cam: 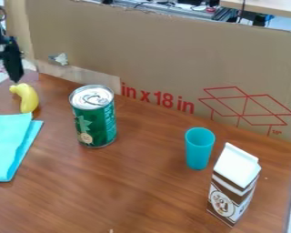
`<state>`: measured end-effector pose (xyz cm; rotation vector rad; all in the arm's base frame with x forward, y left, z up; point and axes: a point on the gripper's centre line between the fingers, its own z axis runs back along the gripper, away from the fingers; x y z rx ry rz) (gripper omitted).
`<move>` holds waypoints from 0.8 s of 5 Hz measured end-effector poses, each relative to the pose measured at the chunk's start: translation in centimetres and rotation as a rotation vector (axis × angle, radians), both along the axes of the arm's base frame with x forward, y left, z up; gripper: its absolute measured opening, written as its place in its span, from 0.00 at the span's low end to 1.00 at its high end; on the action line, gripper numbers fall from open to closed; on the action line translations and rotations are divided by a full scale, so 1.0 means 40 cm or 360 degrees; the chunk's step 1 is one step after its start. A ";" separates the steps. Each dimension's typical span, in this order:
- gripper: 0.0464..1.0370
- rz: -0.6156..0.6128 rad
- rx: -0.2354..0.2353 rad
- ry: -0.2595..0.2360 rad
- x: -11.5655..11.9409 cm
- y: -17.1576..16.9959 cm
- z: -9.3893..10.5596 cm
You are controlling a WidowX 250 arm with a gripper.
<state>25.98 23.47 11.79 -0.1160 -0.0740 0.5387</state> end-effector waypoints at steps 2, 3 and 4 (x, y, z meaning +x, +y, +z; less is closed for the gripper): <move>0.96 -0.0619 0.0153 0.0179 -0.151 -0.246 0.058; 0.96 -0.0874 0.0143 0.0182 -0.176 -0.369 0.053; 0.96 -0.1047 0.0067 0.0213 -0.180 -0.481 0.027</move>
